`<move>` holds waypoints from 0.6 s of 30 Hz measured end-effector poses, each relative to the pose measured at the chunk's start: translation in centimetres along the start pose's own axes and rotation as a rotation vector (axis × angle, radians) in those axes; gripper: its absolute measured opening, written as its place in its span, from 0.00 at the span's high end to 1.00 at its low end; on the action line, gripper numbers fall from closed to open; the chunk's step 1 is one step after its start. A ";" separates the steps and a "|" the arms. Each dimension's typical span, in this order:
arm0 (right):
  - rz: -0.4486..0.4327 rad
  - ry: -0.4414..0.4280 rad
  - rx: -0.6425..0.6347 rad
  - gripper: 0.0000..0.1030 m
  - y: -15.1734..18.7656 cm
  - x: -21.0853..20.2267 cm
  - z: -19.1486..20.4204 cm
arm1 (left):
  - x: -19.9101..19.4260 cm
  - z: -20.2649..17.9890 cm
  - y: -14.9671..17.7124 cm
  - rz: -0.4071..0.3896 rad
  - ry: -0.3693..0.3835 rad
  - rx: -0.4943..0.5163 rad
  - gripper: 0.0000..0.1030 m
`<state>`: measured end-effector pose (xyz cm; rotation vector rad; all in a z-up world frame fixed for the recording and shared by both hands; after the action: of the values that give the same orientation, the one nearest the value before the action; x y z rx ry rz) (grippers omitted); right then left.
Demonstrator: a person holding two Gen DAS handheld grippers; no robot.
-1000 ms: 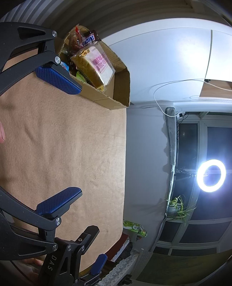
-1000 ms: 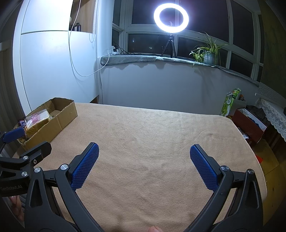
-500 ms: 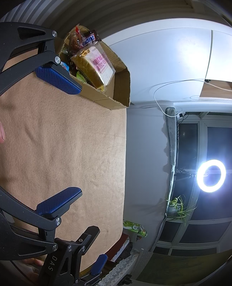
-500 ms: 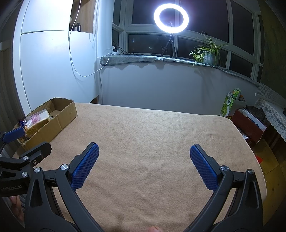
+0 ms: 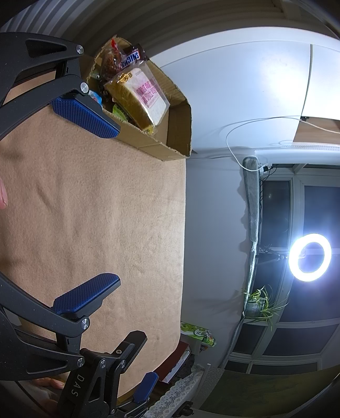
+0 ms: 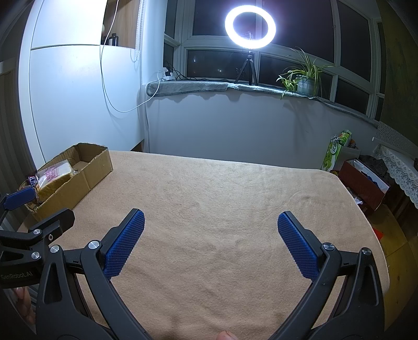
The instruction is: Organize snacks
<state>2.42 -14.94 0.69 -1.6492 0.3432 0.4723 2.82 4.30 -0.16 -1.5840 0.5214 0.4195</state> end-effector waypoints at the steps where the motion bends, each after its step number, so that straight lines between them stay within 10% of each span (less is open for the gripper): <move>1: 0.001 -0.001 0.000 0.00 0.0 0.0 0.0 | 0.0 0.0 0.0 0.000 -0.001 0.000 0.00; 18: 0.000 -0.001 -0.002 0.00 0.0 0.0 0.0 | 0.1 0.2 0.0 0.002 0.000 0.003 0.00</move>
<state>2.45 -14.96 0.69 -1.6507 0.3425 0.4734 2.87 4.47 -0.25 -1.5812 0.5236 0.4199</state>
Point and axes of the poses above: each gripper's, at about its wrist camera, not at the fingertips, and x roughly the way its jaws point, z to its left, y to its underside, the point moved 2 cm from there along x, roughly the way its jaws point, and after that the axes turned 4 degrees about -x, right-handed, at the moved point
